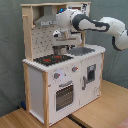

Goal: Play with the kitchen

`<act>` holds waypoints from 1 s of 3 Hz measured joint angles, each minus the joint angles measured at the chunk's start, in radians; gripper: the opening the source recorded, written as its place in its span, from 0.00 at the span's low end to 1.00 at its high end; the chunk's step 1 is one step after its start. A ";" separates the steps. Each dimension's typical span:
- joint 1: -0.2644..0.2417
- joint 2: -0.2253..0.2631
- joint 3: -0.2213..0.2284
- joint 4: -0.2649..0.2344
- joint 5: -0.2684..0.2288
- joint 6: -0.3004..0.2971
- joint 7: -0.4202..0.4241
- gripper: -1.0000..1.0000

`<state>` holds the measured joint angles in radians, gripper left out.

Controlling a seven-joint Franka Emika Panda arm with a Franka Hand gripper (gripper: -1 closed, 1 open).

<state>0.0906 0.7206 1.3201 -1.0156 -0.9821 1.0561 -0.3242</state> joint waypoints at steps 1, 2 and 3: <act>-0.041 0.000 0.061 -0.017 0.000 -0.058 0.030 0.00; -0.100 0.000 0.133 -0.057 0.001 -0.100 0.068 0.00; -0.157 0.000 0.195 -0.111 0.009 -0.119 0.111 0.00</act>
<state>-0.0659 0.7203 1.5147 -1.1266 -0.9735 0.9370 -0.2133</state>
